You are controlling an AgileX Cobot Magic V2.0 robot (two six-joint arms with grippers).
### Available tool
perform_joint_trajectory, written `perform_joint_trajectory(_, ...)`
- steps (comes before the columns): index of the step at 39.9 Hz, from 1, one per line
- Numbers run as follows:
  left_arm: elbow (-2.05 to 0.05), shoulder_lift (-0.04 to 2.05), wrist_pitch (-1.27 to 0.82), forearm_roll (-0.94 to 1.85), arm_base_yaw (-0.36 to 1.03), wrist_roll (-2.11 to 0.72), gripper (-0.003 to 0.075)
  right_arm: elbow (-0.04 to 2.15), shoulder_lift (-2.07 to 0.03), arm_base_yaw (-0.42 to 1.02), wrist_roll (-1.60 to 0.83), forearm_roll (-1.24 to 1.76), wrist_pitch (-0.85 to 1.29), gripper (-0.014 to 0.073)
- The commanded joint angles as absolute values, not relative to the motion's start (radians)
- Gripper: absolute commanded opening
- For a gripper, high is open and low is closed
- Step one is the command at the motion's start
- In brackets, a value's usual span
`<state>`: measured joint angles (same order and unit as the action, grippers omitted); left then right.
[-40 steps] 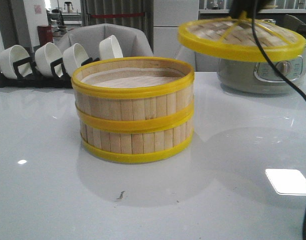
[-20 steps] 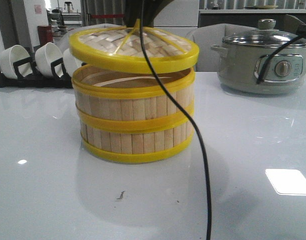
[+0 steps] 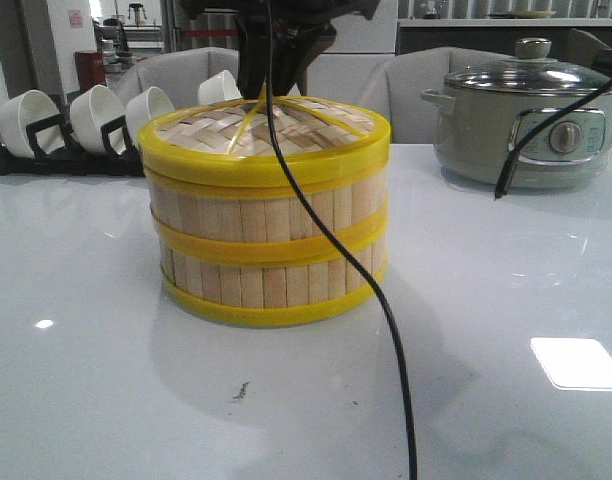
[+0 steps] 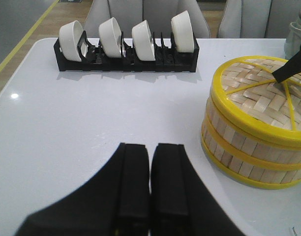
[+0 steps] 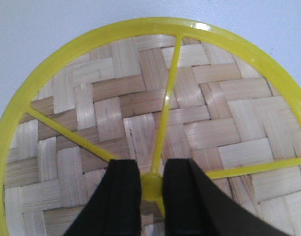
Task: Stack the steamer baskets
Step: 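Open the right gripper and raise it off the lid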
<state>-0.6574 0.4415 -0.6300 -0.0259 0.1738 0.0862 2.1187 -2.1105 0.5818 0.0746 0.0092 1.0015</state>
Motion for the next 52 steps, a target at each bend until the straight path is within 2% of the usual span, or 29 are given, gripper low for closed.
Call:
perform_joint_trajectory(1,-0.686,0.447,-0.546,-0.027,0.180,0.097,0.0085,2.155,-2.051,0.578,0.074,0.007,0.956,0.0027)
perform_joint_trajectory(10,-0.686,0.447,-0.546,-0.027,0.180,0.097,0.0085,2.155,-2.058,0.578,0.074,0.006,0.958,0.0032)
perform_joint_trajectory(12,-0.686,0.447,-0.546,-0.027,0.180,0.097,0.0085,2.155,-2.058,0.578,0.074,0.006,0.959,0.0056)
perform_joint_trajectory(19,-0.686,0.447,-0.546,-0.027,0.180,0.097,0.0085,2.155,-2.056,0.578,0.074,0.006,0.959,0.0302)
perform_joint_trajectory(22,-0.686,0.447,-0.546,-0.027,0.180,0.097,0.0085,2.155,-2.046,0.578,0.074,0.000,0.956,0.0355)
perform_joint_trajectory(32,-0.686,0.447,-0.546,-0.027,0.180,0.097,0.0085,2.155,-1.969,0.566,0.074,-0.103,0.895,0.0352)
perform_joint_trajectory(41,-0.686,0.447,-0.546,-0.027,0.180,0.097,0.0085,2.128,-1.841,0.490,0.074,-0.117,0.875,0.0352)
perform_joint_trajectory(47,-0.686,0.447,-0.546,-0.027,0.180,0.097,0.0085,1.963,-1.677,0.396,0.074,-0.116,0.741,0.0352)
perform_joint_trajectory(52,-0.686,0.447,-0.546,-0.027,0.180,0.097,0.0085,1.722,-1.490,0.310,0.074,-0.116,0.567,0.0352)
